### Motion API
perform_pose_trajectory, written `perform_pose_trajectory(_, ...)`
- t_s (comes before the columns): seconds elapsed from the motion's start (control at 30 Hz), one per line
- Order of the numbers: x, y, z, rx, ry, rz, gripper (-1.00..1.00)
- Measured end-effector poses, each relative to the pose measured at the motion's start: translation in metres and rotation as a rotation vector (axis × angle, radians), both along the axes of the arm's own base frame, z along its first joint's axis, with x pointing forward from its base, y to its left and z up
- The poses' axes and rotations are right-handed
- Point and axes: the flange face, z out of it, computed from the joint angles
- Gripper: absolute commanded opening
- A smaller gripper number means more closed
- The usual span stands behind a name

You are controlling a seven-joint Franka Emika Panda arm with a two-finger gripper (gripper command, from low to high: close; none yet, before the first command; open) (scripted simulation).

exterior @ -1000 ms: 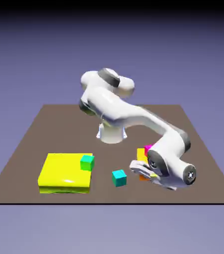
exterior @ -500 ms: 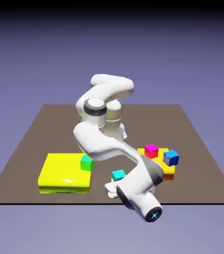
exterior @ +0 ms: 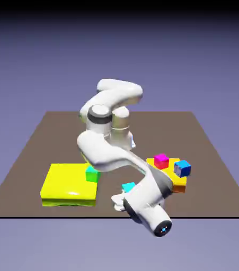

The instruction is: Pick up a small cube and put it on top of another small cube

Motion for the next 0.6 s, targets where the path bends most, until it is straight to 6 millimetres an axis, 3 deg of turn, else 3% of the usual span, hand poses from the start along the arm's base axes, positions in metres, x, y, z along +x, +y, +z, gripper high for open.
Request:
perform_pose_trajectory(0.3, -0.028, -0.096, 0.104, -0.015, -0.005, 0.159, -1.00)
perform_pose_trajectory(0.33, -0.028, -0.096, 0.104, -0.015, -0.005, 0.159, -1.00)
perform_pose_trajectory(0.5, -0.069, -0.121, 0.074, -0.015, -0.005, 0.159, -1.00)
perform_pose_trajectory(0.53, -0.070, -0.121, 0.074, -0.015, -0.005, 0.159, 1.00)
perform_pose_trajectory(0.6, -0.070, -0.121, 0.074, -0.015, -0.005, 0.159, 1.00)
